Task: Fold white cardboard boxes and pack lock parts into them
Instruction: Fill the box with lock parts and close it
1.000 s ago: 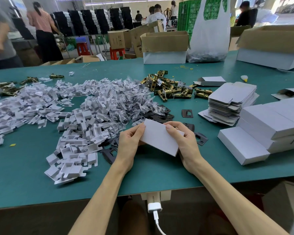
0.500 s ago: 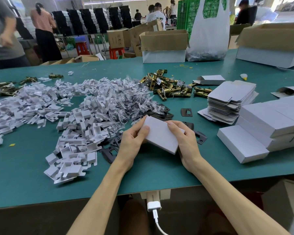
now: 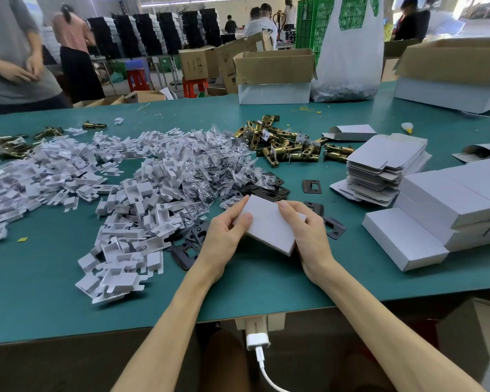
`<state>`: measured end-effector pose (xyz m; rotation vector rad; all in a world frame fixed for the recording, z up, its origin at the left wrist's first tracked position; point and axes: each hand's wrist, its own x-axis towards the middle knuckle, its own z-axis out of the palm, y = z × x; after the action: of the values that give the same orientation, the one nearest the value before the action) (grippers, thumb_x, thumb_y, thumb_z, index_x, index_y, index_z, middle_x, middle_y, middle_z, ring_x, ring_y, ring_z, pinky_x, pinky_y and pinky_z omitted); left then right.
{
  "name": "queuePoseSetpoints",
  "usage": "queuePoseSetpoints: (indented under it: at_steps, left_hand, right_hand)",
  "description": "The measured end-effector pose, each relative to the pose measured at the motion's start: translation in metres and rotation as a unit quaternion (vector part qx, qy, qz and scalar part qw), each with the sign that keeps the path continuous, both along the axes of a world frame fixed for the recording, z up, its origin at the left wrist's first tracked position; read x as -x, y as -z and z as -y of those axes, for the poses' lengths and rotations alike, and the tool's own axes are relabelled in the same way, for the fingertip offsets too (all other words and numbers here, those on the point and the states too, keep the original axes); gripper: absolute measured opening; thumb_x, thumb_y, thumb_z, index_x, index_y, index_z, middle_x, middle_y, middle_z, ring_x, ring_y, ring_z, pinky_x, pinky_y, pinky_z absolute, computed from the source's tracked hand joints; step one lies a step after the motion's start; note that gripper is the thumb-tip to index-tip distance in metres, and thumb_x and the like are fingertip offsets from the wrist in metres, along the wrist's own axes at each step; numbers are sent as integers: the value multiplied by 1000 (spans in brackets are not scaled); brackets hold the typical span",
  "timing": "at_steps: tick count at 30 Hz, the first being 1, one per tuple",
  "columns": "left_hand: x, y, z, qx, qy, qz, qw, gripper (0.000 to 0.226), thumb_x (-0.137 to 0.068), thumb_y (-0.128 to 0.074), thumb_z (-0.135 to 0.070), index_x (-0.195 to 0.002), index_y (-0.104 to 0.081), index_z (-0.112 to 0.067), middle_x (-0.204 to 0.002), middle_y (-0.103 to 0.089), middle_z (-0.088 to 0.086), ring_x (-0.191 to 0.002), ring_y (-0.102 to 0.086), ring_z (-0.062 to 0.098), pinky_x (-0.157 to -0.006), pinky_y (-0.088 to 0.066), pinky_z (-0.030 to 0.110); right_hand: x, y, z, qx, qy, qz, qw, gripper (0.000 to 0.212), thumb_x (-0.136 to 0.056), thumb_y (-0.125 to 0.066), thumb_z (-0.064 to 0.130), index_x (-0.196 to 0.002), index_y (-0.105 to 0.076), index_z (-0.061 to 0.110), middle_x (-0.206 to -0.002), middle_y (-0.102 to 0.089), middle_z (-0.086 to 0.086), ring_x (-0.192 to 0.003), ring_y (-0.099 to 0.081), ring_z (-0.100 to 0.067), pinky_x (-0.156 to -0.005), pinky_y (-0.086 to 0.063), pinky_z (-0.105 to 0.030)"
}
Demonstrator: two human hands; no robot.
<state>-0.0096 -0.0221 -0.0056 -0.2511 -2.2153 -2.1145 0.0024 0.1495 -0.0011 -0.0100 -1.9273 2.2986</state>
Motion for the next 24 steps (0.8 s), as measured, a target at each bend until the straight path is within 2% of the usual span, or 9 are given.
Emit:
queuePoseSetpoints:
  at_steps: [2, 5, 9, 14, 16, 18, 20, 22, 24]
  left_hand:
    - [1, 1, 1, 10, 13, 0, 1000, 44, -106, -56, -13, -150, -53, -14, -145, -62, -6, -132, -58, 16, -120, -40, 44]
    - [0, 0, 0, 9, 27, 9, 1000, 45, -107, -55, -12, -152, -52, -16, -146, -60, -9, -128, -56, 7, -121, -37, 42]
    - [2, 1, 1, -35, 25, 27, 999, 42, -105, -56, -10, -147, -57, -16, -141, -66, 0, -121, -59, 12, -116, -44, 41]
    - [4, 0, 3, -114, -11, 41, 993, 34, -102, -59, -4, -135, -66, -7, -129, -73, 11, -112, -65, 21, -106, -52, 43]
    - [4, 0, 3, -120, -15, 41, 992, 32, -101, -60, -2, -132, -68, -6, -126, -74, 11, -112, -66, 22, -104, -53, 42]
    - [3, 0, 2, -113, -4, 36, 993, 31, -100, -63, -3, -130, -70, -8, -125, -75, 8, -112, -67, 20, -98, -57, 37]
    - [2, 0, 3, -105, 5, 38, 994, 32, -99, -65, -7, -130, -71, -8, -125, -75, 6, -110, -67, 18, -95, -58, 34]
    - [1, 0, 3, -98, 21, 39, 994, 34, -98, -67, -13, -132, -70, -9, -127, -74, 6, -112, -67, 17, -97, -56, 35]
    - [-1, -1, 2, -88, 49, 39, 994, 37, -95, -70, -24, -131, -72, -13, -121, -76, 9, -106, -69, 17, -96, -58, 35]
  right_hand:
    - [0, 0, 0, -9, 3, -3, 1000, 24, -89, -67, 47, -95, -75, 25, -87, -72, 4, -78, -63, -12, -72, -48, -32]
    - [0, 1, -2, -8, 7, -5, 1000, 25, -90, -68, 47, -97, -74, 24, -89, -72, 2, -79, -63, -12, -72, -49, -31]
    - [0, 1, -2, -27, 2, -10, 1000, 20, -97, -67, 41, -101, -74, 23, -95, -72, 1, -82, -63, -12, -73, -49, -31]
    - [0, 0, 4, -155, 19, -39, 987, 19, -96, -70, 38, -111, -71, 26, -107, -69, 7, -98, -64, -7, -77, -47, -14]
    - [-3, -3, 4, -270, 41, -72, 959, 41, -89, -76, 38, -125, -65, 20, -117, -60, 4, -110, -56, -9, -90, -41, -12]
    - [-9, -5, 4, -395, 23, -115, 911, 70, -83, -79, 49, -139, -56, 14, -124, -52, 0, -118, -45, -16, -102, -36, -22]
    - [-16, -7, 3, -509, 0, -118, 853, 96, -78, -74, 65, -152, -40, 15, -131, -47, -2, -122, -39, -21, -106, -35, -34]
    - [-21, -10, 2, -596, 0, -114, 795, 103, -80, -67, 72, -160, -25, 20, -134, -44, -2, -123, -40, -24, -103, -36, -39]
    - [-23, -15, 3, -629, 1, -114, 769, 94, -87, -64, 62, -161, -20, 23, -134, -42, -4, -122, -42, -27, -100, -40, -41]
